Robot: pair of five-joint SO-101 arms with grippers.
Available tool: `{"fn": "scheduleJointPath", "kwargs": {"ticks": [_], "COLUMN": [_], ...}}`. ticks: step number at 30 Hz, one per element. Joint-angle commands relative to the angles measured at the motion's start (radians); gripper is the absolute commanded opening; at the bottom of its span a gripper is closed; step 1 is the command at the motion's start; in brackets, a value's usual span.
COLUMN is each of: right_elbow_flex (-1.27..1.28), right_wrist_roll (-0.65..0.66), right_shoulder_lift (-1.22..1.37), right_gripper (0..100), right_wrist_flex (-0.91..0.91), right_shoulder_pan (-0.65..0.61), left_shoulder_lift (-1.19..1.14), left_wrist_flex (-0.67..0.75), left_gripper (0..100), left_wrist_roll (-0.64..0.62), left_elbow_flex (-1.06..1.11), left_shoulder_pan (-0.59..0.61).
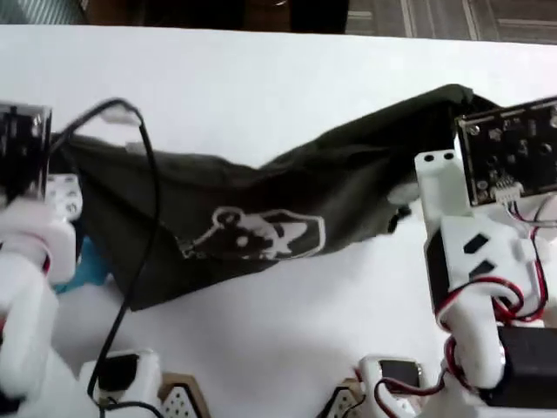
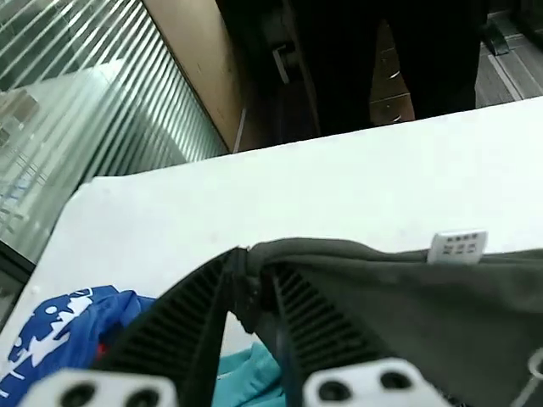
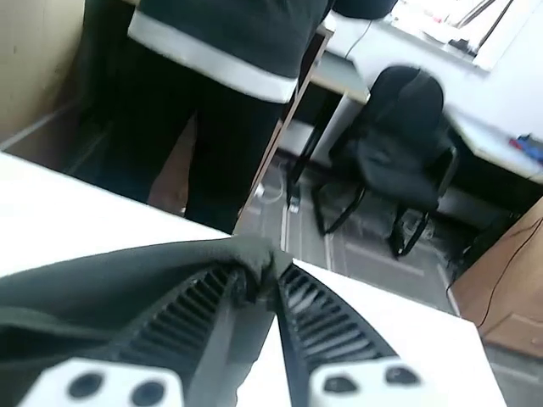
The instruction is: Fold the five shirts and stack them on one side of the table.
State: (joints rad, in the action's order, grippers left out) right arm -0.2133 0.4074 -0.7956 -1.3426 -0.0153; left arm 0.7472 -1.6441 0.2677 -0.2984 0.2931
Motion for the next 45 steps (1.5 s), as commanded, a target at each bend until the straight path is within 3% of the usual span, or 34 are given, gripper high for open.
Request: {"fn": "scheduleJointPath", "kwargs": {"ticks": [1,10,17,30,38,45], "right_elbow_flex": [0.031,0.035,0.032,0.029,-0.098,-0.005], "right_wrist_roll": [-0.005,-0.005,0.002,0.003,0.002,-0.002], "right_shoulder_lift": [-0.004,-0.105,-0.223,-0.384,-0.415,-0.414], "right_gripper": [1.9,1.9,1.9,1.9,1.9,1.9], "right_wrist_flex": [0.002,-0.025,-0.119,-0.117,-0.124,-0.114], "right_shoulder_pan": [0.013,0.013,0.013,0.015,0.015,0.015], "left_shoulder_lift": [-0.044,-0.175,-0.178,-0.043,-0.005,-0.020], "left_wrist_flex": [0.021,-0.141,-0.141,-0.141,-0.141,-0.140], "left_gripper": [3,3,3,3,3,3], "left_wrist_roll": [-0.025,-0.035,-0.040,-0.038,-0.037,-0.038], "left_elbow_flex": [-0.047,-0.430,-0.447,-0.438,-0.443,-0.437], "left_shoulder_pan": [0.005,-0.038,-0.044,-0.043,-0.040,-0.043]}}
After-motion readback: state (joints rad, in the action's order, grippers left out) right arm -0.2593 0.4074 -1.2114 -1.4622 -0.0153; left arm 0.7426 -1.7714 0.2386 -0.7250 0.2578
